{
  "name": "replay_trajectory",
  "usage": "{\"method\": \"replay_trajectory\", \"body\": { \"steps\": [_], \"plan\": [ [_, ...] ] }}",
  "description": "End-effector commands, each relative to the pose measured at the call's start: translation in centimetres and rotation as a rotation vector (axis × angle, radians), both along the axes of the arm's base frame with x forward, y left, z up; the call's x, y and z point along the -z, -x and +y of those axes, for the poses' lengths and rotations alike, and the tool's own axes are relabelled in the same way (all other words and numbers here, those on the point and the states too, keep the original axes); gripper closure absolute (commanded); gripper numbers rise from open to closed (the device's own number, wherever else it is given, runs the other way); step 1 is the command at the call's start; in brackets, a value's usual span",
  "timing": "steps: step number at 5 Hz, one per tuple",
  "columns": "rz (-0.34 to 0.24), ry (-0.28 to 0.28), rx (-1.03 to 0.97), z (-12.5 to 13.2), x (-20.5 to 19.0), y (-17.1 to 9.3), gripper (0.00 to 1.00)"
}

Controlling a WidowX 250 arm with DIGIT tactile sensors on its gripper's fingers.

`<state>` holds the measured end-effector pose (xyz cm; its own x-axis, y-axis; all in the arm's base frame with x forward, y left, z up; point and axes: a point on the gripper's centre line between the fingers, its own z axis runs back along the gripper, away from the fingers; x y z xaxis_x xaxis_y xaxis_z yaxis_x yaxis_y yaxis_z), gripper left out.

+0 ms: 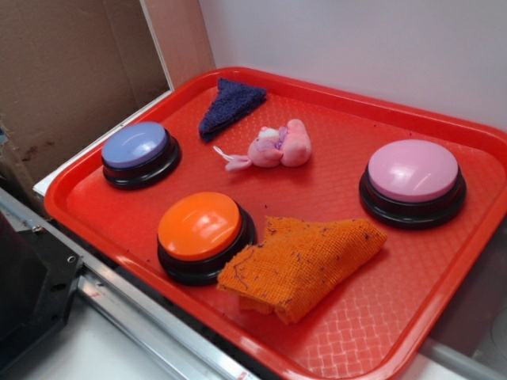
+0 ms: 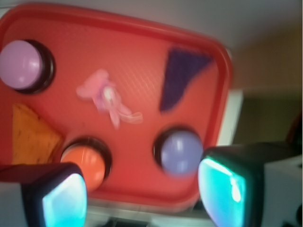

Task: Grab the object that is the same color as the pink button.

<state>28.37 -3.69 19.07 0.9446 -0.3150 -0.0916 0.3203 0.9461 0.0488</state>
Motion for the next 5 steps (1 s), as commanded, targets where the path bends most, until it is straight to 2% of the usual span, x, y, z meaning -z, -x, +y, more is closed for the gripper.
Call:
{"method": "replay_trajectory", "body": {
  "steps": [1,2,3,4,5],
  "plan": [
    [0.046,-0.053,0.293,-4.7,2.9,1.0,0.0],
    [0.084,-0.061,0.291,-3.3,5.6,1.1,0.0],
    [0.055,-0.024,0.255,-1.7,7.6,0.6,0.0],
    [-0.045,0.013,0.236,-1.5,10.0,0.3,0.0],
    [-0.042,0.0,0.254,-1.8,11.9,0.2,0.0]
  ]
}}
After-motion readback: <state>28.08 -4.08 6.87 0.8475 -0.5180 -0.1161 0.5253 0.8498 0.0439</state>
